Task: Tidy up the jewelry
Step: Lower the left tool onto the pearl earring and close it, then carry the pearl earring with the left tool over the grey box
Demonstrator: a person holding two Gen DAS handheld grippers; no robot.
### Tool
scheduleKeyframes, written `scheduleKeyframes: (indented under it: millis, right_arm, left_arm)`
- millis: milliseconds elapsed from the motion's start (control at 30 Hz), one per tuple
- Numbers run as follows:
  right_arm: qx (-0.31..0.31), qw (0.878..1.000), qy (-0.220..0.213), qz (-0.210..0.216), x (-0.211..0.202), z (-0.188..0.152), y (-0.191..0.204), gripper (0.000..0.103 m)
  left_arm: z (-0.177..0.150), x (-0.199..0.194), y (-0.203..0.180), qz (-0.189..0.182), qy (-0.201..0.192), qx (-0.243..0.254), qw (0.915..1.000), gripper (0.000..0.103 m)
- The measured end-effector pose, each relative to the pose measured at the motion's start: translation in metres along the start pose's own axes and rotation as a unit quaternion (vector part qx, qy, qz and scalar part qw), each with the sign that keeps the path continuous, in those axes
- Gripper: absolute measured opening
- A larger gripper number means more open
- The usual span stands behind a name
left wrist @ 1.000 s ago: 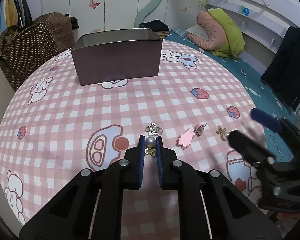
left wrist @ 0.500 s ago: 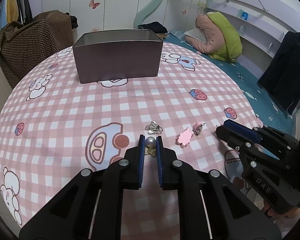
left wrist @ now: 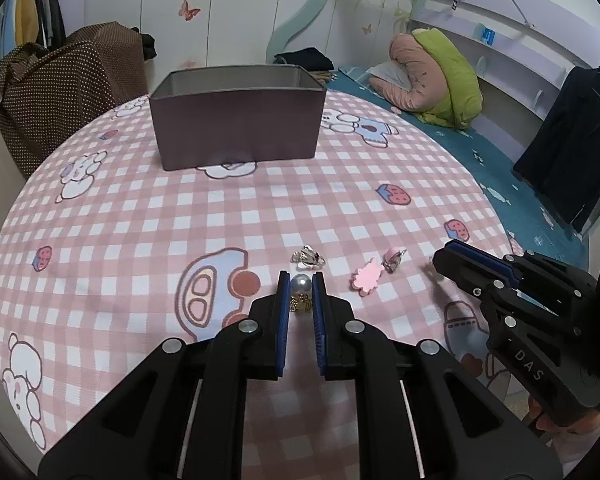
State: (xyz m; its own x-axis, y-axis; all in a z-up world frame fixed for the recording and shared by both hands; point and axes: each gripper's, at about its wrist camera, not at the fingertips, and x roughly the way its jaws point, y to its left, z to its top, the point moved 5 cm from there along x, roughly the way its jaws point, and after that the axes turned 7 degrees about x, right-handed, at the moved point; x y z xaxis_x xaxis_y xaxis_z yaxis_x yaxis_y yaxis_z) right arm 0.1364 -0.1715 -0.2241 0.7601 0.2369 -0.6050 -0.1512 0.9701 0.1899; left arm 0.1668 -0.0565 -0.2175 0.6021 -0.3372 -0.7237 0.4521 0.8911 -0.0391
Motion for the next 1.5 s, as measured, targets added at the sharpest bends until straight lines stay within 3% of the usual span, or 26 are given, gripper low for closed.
scheduleKeyframes:
  millis: [867, 1500]
  right_arm:
    - [-0.030, 0.998, -0.061, -0.004, 0.000, 0.064, 0.018, 0.011]
    - [-0.043, 0.993, -0.097, 0.043, 0.038, 0.127, 0.041, 0.011]
  left_arm:
    - [0.034, -0.024, 0.028, 0.008, -0.055, -0.023, 0.9982, 0.011]
    - [0.093, -0.009, 0.060, 0.032, -0.091, -0.032, 0.9948, 0.011]
